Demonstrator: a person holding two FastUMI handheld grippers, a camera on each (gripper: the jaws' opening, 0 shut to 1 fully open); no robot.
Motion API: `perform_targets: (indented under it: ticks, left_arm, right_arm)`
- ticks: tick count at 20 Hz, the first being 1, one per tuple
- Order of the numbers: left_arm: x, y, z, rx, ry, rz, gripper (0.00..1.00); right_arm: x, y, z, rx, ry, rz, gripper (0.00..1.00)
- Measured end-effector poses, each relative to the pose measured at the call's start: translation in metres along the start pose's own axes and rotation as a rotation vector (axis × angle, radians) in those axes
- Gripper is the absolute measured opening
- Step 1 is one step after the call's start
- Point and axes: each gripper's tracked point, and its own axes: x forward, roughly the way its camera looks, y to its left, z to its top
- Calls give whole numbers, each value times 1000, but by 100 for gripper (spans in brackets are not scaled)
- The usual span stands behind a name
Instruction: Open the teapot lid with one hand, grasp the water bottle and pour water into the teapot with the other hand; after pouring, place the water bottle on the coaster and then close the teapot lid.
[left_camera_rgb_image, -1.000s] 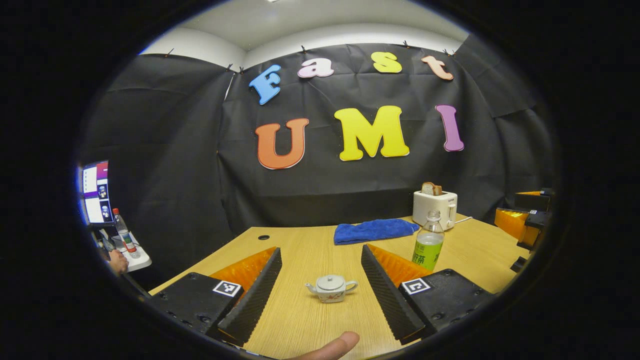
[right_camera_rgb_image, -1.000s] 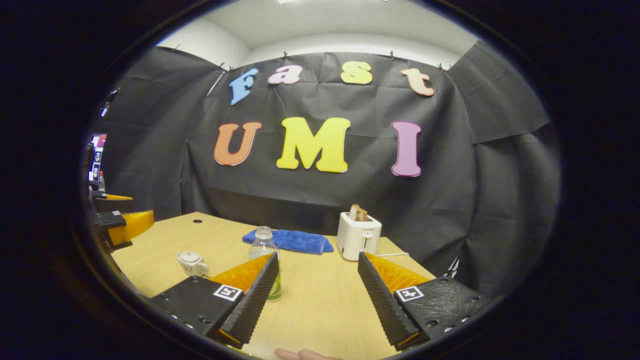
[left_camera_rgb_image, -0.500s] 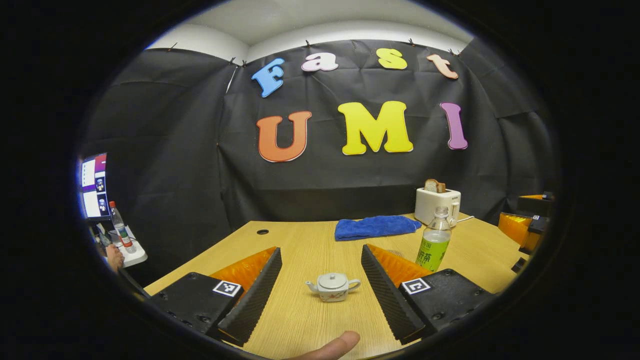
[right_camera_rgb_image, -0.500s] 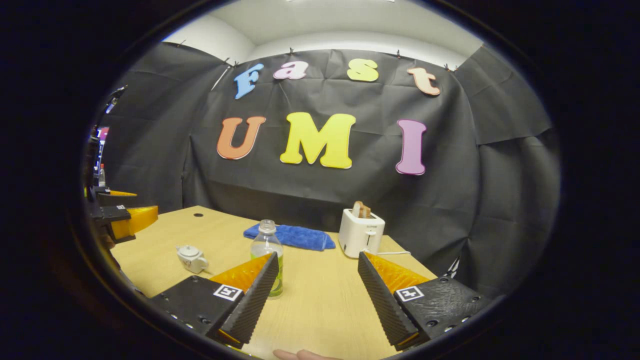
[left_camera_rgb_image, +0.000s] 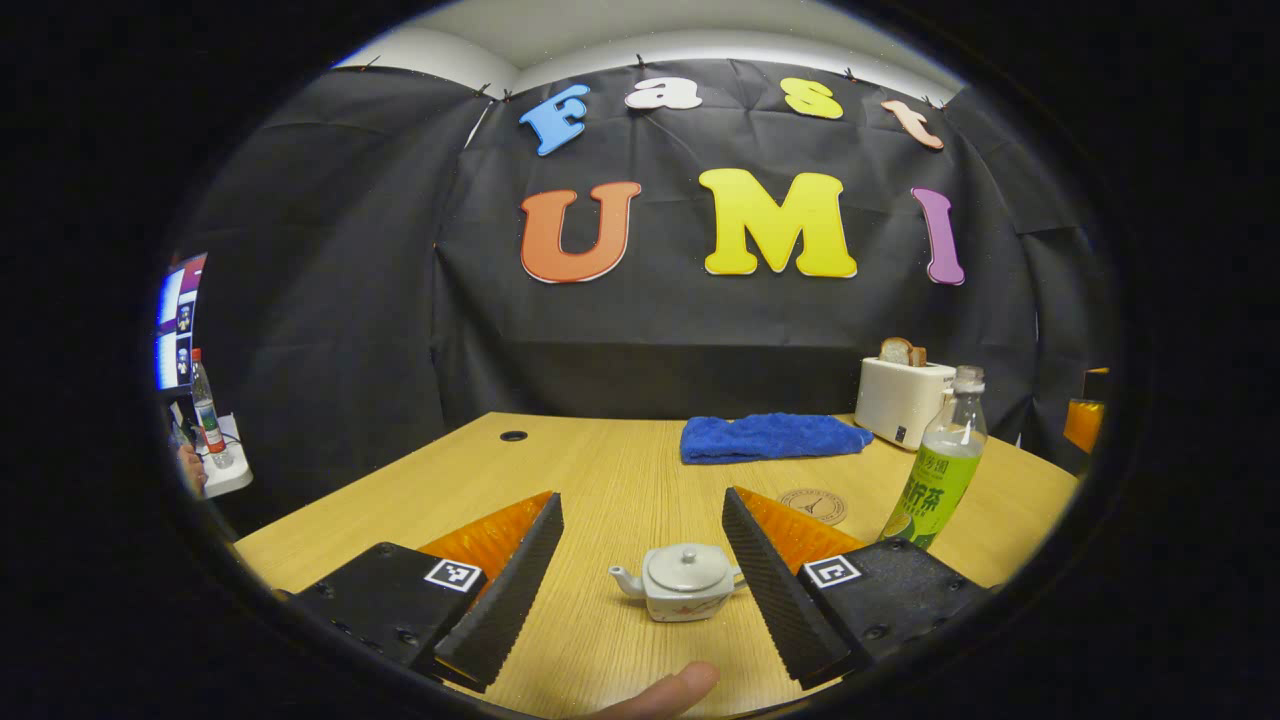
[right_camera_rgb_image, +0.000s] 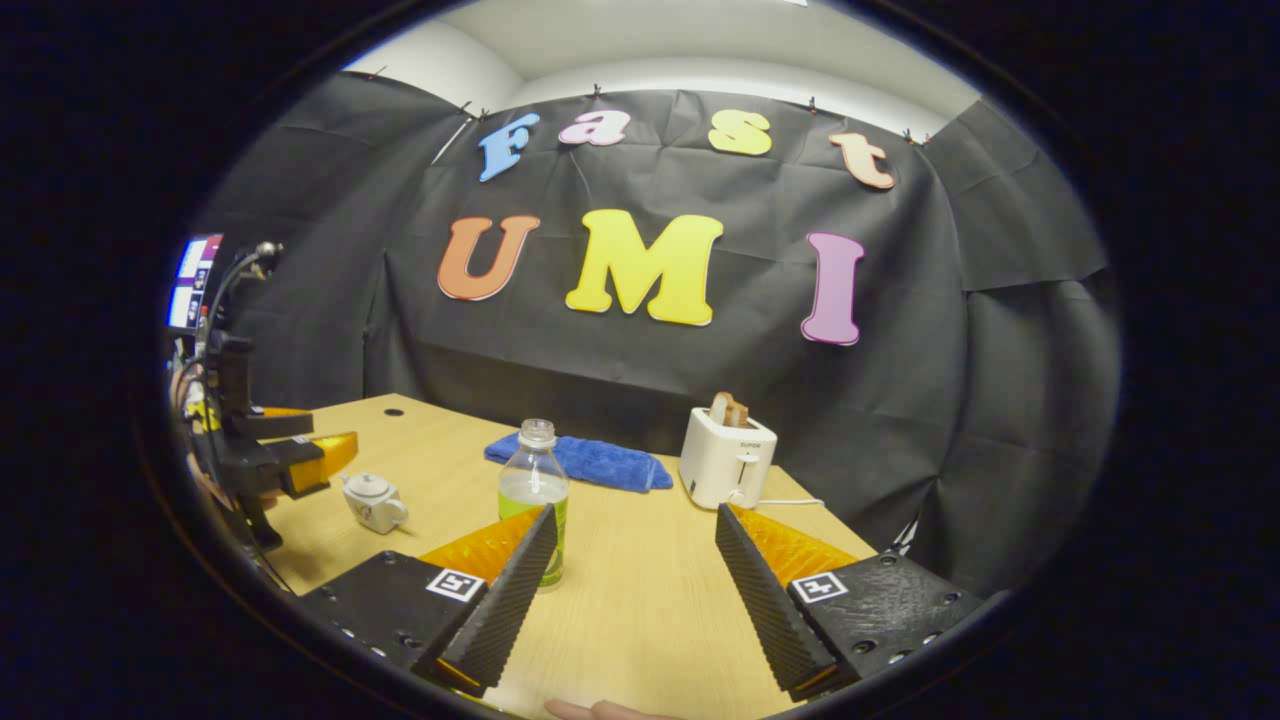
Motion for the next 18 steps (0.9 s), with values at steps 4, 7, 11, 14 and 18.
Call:
perform_targets:
  ticks: [4, 7, 11, 14, 18]
  left_arm:
    - [14, -8, -15, -12, 27, -33, 100]
    - [23, -10, -21, -12, 35, -35, 99]
    - [27, -17, -22, -7, 41, -54, 84]
    - [32, -28, -22, 10, 38, -87, 72]
    - [38, -28, -31, 40, 73, -82, 36]
  right_arm:
    - [0, 4, 0, -14, 2, 0, 98]
    - [2, 3, -4, -17, 12, 7, 98]
    - [7, 6, -12, -12, 35, 11, 95]
    - [13, 8, -19, -12, 55, 11, 95]
    - [17, 10, -23, -19, 66, 11, 95]
